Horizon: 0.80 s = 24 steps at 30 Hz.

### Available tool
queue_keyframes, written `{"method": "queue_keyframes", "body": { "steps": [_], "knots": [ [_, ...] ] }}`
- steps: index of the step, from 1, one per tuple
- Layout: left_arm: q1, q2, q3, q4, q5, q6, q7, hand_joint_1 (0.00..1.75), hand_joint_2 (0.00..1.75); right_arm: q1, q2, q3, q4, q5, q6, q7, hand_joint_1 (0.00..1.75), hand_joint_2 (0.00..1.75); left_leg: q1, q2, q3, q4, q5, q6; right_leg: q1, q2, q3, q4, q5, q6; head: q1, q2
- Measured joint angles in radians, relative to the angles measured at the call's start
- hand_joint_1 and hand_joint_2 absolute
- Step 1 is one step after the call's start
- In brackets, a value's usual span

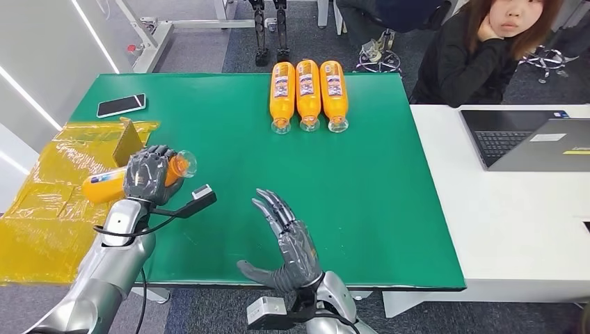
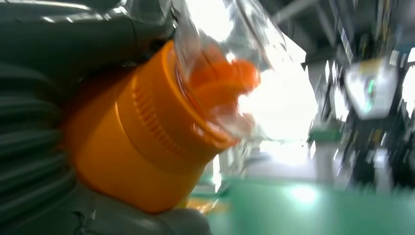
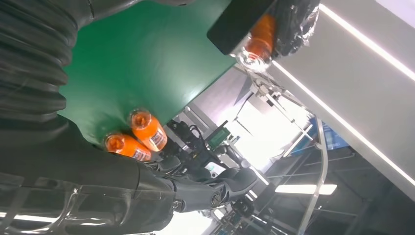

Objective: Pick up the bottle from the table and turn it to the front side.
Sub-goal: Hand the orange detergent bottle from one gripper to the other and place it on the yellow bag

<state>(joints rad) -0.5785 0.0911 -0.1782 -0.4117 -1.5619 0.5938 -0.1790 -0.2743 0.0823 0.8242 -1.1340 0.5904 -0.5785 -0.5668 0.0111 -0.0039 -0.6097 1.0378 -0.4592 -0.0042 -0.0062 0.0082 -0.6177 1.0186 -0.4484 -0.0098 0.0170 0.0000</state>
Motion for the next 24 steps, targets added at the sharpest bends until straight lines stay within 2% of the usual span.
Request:
{"method": "queue_keyframes", "body": {
  "steps": [1,2,3,4,5,6,7,8,9,12,13,17,24],
  "knots": [
    [0.0,0.004,-0.008,0.017,0.001,-0.012,0.011,1.52,1.75,0.006,-0.007,0.0,-0.007,0.004,0.001,0.004,0.0,1.75,0.0,0.0,0.0,0.0,0.0,0.0,0.0,0.0,0.0,0.0,0.0,0.0,0.0,0.0],
    [0.001,0.007,-0.014,0.03,0.003,-0.017,0.017,1.43,1.75,0.012,-0.013,0.0,-0.012,0.006,0.001,0.006,0.0,1.75,0.0,0.001,0.0,0.0,0.0,0.0,0.0,0.001,-0.001,0.0,0.0,0.0,0.0,0.0],
    [0.001,0.01,-0.02,0.041,0.004,-0.018,0.02,1.21,1.75,0.016,-0.019,0.0,-0.017,0.006,0.001,0.007,0.0,1.75,0.0,0.001,-0.001,0.0,0.0,0.0,0.0,0.001,-0.001,0.0,0.0,0.0,0.0,0.0],
    [0.001,0.013,-0.024,0.05,0.004,-0.021,0.023,1.23,1.75,0.02,-0.023,0.0,-0.021,0.006,0.001,0.008,0.0,1.75,0.0,0.001,-0.001,0.0,0.0,0.0,0.0,0.001,-0.001,0.0,0.0,0.0,0.0,0.0],
    [0.0,0.015,-0.027,0.058,0.003,-0.029,0.028,1.28,1.75,0.023,-0.027,0.0,-0.025,0.008,0.002,0.01,0.0,1.75,0.0,0.001,-0.001,0.0,0.0,0.0,0.0,0.001,-0.001,0.0,0.0,0.0,0.0,0.0],
    [0.0,0.017,-0.029,0.065,0.002,-0.043,0.037,1.43,1.75,0.025,-0.031,0.0,-0.029,0.013,0.003,0.014,0.0,1.75,0.0,0.001,0.0,0.0,0.0,0.0,0.0,0.001,-0.001,0.0,0.0,0.0,0.0,0.0],
    [0.0,0.02,-0.033,0.071,0.003,-0.062,0.047,1.7,1.75,0.029,-0.035,0.0,-0.035,0.019,0.005,0.019,0.0,1.75,0.0,0.001,0.0,0.0,0.0,0.0,0.0,0.001,-0.001,0.0,0.0,0.0,0.0,0.0],
    [-0.001,0.023,-0.036,0.076,0.004,-0.08,0.058,1.71,1.75,0.034,-0.041,-0.001,-0.042,0.027,0.008,0.025,0.0,1.75,0.0,0.001,0.0,0.0,0.0,0.0,0.0,0.001,-0.001,0.0,0.0,0.0,0.0,0.0],
    [-0.001,0.027,-0.04,0.081,0.007,-0.095,0.069,1.52,1.75,0.04,-0.048,-0.001,-0.051,0.034,0.012,0.03,0.0,1.75,0.0,0.001,0.0,0.0,0.0,0.0,0.0,0.001,-0.001,0.0,0.0,0.0,0.0,0.0],
    [0.0,0.041,-0.044,0.092,0.015,-0.108,0.103,0.25,1.75,0.063,-0.075,-0.005,-0.072,0.042,0.02,0.035,0.0,1.75,0.0,0.002,0.0,0.0,0.0,0.0,0.0,0.002,0.0,0.0,0.0,0.0,0.0,0.0],
    [0.002,0.046,-0.044,0.096,0.017,-0.107,0.115,0.0,1.75,0.07,-0.083,-0.007,-0.077,0.042,0.021,0.035,0.0,1.75,0.0,0.002,0.0,0.0,0.0,0.0,0.0,0.002,-0.001,0.0,0.0,0.0,0.0,0.0],
    [0.02,0.065,-0.044,0.112,0.018,-0.101,0.15,0.0,1.75,0.084,-0.102,-0.012,-0.082,0.041,0.032,0.03,0.0,1.75,0.0,0.003,0.0,-0.001,0.0,0.0,0.0,0.003,-0.001,0.0,0.0,-0.001,0.0,0.0],
    [0.031,0.083,-0.044,0.128,0.007,-0.098,0.169,0.0,1.75,0.068,-0.106,-0.016,-0.061,0.016,0.04,-0.005,0.0,1.75,0.0,0.003,0.0,-0.001,0.0,0.0,0.0,0.002,-0.001,0.001,0.0,-0.001,0.0,0.0]
  ]
}}
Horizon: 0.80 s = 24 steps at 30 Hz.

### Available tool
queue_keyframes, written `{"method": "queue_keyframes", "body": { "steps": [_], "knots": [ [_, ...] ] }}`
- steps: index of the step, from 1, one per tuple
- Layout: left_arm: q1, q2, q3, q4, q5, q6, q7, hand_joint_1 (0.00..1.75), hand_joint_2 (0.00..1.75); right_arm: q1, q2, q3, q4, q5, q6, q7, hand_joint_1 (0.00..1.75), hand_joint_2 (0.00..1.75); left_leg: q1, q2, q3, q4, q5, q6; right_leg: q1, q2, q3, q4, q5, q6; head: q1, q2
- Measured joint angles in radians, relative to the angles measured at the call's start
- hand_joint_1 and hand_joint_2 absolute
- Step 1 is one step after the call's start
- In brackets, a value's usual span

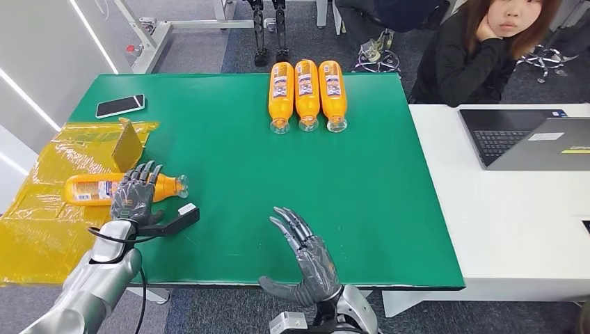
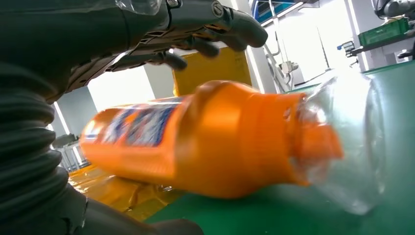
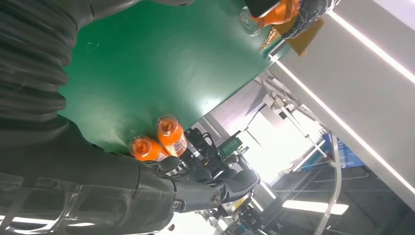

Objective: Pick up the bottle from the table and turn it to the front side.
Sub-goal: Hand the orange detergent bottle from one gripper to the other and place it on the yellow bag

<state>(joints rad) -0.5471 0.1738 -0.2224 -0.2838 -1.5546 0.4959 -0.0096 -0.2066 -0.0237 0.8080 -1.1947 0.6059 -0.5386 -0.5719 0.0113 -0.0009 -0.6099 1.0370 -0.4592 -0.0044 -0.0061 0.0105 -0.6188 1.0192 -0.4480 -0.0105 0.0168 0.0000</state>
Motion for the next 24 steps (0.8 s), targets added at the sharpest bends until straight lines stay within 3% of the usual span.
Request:
{"method": "queue_keyframes", "body": {
  "steps": [7,10,14,17,20,24],
  "knots": [
    [0.0,0.007,0.0,0.005,-0.008,0.003,-0.006,0.0,1.75,-0.013,-0.003,0.0,0.023,-0.037,-0.009,-0.034,0.0,1.75,0.0,0.0,0.0,0.0,0.0,0.0,0.0,0.0,0.0,0.0,0.0,0.0,0.0,0.0],
    [-0.001,0.011,0.002,0.007,0.011,0.048,-0.049,0.0,1.75,-0.024,-0.008,0.0,0.06,-0.085,-0.05,-0.062,0.0,1.75,0.0,0.0,0.0,0.0,0.0,0.0,0.0,0.0,0.0,0.0,0.0,0.0,0.0,0.0],
    [-0.002,0.012,0.029,0.006,0.093,0.14,-0.167,0.0,1.75,-0.029,-0.01,0.0,0.086,-0.103,-0.091,-0.065,0.0,1.75,0.0,0.0,0.0,0.0,0.0,0.0,0.0,0.0,0.0,0.0,0.0,0.0,0.0,0.0],
    [-0.002,0.01,0.07,-0.008,0.2,0.183,-0.313,0.0,1.75,-0.024,-0.01,-0.001,0.094,-0.096,-0.114,-0.06,0.0,1.75,0.0,0.0,0.0,0.0,0.0,0.0,0.0,0.0,0.0,0.0,0.0,0.0,0.0,0.0],
    [0.003,0.004,0.12,-0.038,0.322,0.169,-0.448,0.0,1.75,-0.012,-0.009,-0.008,0.095,-0.073,-0.121,-0.048,0.0,1.75,0.0,0.0,0.0,0.0,0.0,0.0,0.0,0.0,0.0,0.0,0.0,0.0,0.0,0.0],
    [0.031,-0.002,0.167,-0.108,0.471,0.09,-0.565,0.0,1.75,0.004,-0.009,-0.033,0.092,-0.041,-0.125,-0.035,0.0,1.75,0.0,0.0,0.0,0.0,0.0,0.0,0.0,0.0,0.0,0.0,0.0,0.0,0.0,0.0]
  ]
}}
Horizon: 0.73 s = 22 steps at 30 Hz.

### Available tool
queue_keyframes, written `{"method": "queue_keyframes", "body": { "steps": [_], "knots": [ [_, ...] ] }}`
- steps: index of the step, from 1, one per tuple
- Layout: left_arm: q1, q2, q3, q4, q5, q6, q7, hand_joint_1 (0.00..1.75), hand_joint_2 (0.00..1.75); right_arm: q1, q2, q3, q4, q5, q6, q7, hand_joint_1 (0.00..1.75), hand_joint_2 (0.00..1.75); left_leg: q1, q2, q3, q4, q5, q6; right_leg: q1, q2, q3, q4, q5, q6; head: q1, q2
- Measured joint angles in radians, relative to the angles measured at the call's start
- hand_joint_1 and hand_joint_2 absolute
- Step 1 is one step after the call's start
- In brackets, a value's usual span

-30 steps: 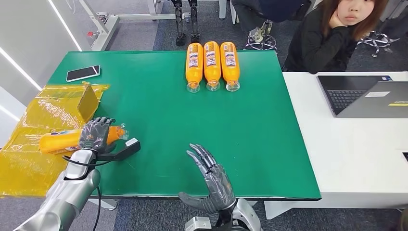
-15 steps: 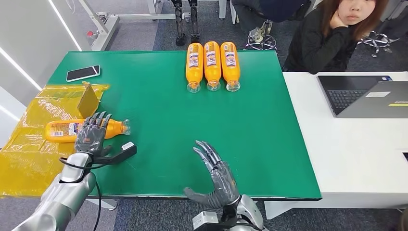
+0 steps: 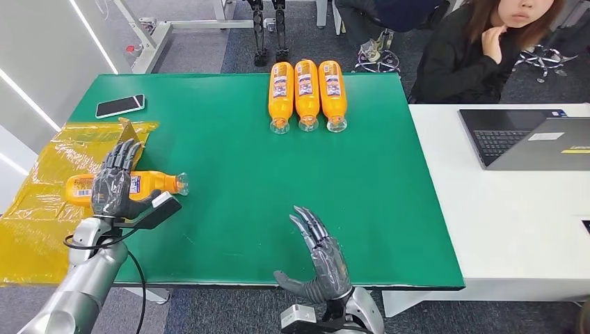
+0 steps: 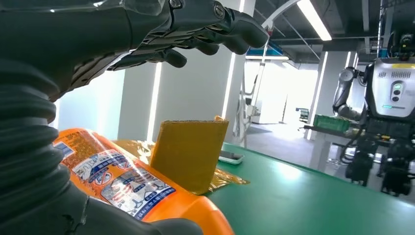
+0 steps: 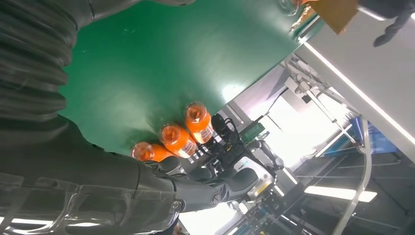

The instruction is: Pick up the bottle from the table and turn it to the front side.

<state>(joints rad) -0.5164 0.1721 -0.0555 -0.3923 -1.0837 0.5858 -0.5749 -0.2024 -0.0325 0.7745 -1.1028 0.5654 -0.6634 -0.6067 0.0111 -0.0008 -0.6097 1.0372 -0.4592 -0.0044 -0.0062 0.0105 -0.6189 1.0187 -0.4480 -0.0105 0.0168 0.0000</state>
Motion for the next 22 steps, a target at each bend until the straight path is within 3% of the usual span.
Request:
{"method": "queue_keyframes", "body": {
  "steps": [4,13,22],
  "knots": [
    [0.059,-0.013,0.009,-0.128,0.177,-0.121,-0.076,0.0,1.75,0.025,-0.001,-0.05,-0.027,0.013,-0.006,-0.003,0.0,1.75,0.0,0.0,0.0,0.0,0.0,0.0,0.0,0.0,0.0,0.0,0.0,0.0,0.0,0.0],
    [0.197,-0.099,-0.056,-0.452,0.53,-0.351,-0.122,0.0,1.75,0.051,-0.001,-0.138,-0.158,-0.023,-0.006,-0.019,0.0,1.75,-0.001,-0.001,0.0,0.001,0.0,0.0,0.0,-0.001,0.001,-0.002,0.0,0.001,0.0,0.0],
    [0.262,-0.185,-0.193,-0.638,0.728,-0.447,-0.128,0.0,1.75,0.067,-0.001,-0.166,-0.25,-0.07,-0.002,-0.018,0.0,1.75,0.0,-0.002,0.0,0.001,0.0,0.0,0.0,-0.002,0.001,-0.002,0.0,0.001,0.0,0.0]
  ]
}}
